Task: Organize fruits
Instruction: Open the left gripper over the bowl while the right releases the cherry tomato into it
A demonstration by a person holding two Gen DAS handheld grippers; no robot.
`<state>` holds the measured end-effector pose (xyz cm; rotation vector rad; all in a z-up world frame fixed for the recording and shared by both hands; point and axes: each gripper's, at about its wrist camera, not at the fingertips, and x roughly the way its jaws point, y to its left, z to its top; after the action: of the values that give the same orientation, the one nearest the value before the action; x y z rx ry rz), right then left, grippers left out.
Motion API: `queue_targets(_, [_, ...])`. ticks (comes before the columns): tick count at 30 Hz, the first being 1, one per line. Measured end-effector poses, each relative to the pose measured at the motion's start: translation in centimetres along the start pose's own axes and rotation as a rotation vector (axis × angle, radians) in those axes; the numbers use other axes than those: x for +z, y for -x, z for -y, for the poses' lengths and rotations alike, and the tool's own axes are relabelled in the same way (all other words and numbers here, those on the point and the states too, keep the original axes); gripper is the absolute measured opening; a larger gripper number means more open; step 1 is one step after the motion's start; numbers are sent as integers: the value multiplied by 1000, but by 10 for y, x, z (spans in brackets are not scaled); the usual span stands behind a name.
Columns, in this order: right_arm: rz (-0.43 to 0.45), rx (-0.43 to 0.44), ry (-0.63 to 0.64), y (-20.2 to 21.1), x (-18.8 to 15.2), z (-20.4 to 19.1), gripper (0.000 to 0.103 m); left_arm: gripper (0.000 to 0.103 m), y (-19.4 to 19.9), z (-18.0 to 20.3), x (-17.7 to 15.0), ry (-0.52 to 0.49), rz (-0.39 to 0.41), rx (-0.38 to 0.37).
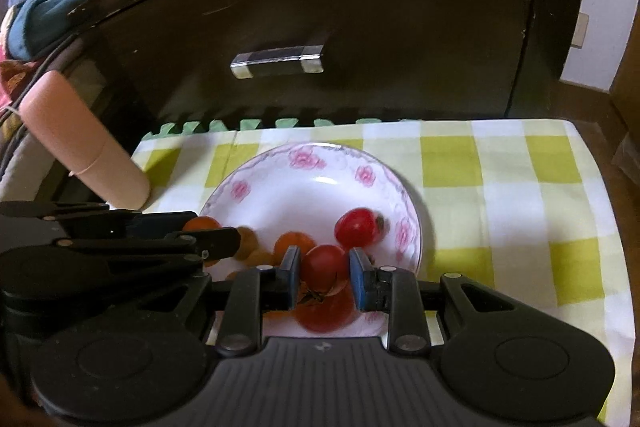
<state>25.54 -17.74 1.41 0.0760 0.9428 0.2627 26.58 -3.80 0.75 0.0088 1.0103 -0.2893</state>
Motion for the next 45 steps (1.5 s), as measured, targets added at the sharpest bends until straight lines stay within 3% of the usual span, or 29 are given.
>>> queue_targets(23, [9,-10,-27,-28,11,9,26,40,-24,-11,9,54,-32,-19])
queue_targets(45, [39,20,-89,-16,8,11,31,61,-3,-15,4,65,14,20])
